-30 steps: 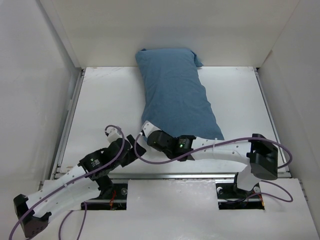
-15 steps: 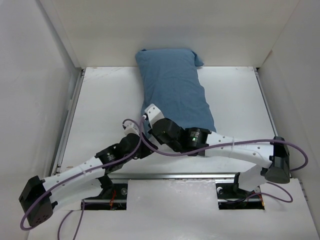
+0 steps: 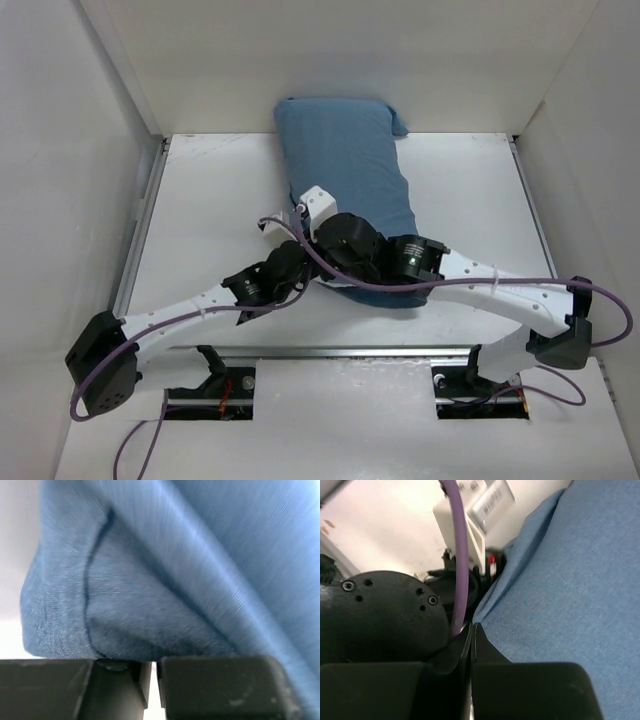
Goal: Put the pillow into the pillowcase
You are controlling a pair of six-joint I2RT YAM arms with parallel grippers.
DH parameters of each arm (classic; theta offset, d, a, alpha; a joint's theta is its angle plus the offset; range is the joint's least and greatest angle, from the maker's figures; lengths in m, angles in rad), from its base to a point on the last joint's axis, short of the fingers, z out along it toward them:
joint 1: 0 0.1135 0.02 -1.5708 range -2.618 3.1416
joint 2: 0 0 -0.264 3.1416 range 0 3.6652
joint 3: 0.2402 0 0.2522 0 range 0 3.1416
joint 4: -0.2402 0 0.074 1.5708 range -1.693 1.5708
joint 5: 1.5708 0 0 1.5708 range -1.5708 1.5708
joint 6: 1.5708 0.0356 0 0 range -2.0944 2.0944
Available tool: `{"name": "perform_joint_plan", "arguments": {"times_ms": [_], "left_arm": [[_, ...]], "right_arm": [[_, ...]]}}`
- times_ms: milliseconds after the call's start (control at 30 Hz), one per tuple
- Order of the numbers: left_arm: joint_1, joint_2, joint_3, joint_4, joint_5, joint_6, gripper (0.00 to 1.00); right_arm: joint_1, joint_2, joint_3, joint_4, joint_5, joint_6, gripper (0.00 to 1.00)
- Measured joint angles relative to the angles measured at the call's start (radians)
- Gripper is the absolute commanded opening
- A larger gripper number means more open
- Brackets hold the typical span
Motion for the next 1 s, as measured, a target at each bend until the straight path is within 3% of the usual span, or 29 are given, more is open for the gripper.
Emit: {"name": "perform_joint_plan", "arguments": {"times_ms": [200, 400, 600, 700, 733, 833, 900, 1000], "left_arm": [[-0.013, 0.076, 0.043, 0.216, -0.293, -0.027, 0.12], [-0.029, 0.265, 0.148, 0.362, -0.522, -0.169, 0.18], [-0.04, 0.444, 0.356, 0.285, -0.614, -0.421, 0.31], [-0.04, 0.483, 0.383, 0.29, -0.608, -0.461, 0.38], [-0.04, 0.483, 0.377, 0.279, -0.609, -0.452, 0.42], [-0.032, 0.496, 0.305, 0.261, -0.581, -0.373, 0.78], [-0.024, 0.463, 0.232, 0.235, -0.536, -0.285, 0.95], [-0.01, 0.352, 0.172, 0.18, -0.428, -0.159, 1.0]], "right_arm": [[-0.039, -0.017, 0.083, -0.072, -0.09, 0.03, 0.0], [-0.095, 0.005, 0.224, -0.266, -0.089, 0.032, 0.0], [-0.15, 0.027, 0.385, -0.435, 0.018, 0.0, 0.0], [-0.154, 0.02, 0.428, -0.481, 0.047, -0.015, 0.0], [-0.147, 0.017, 0.435, -0.454, -0.016, 0.007, 0.0], [-0.026, 0.021, 0.458, -0.343, -0.192, 0.062, 0.0], [0.043, 0.018, 0.46, -0.305, -0.231, 0.083, 0.0], [0.045, 0.011, 0.455, -0.278, -0.217, 0.103, 0.0]]}}
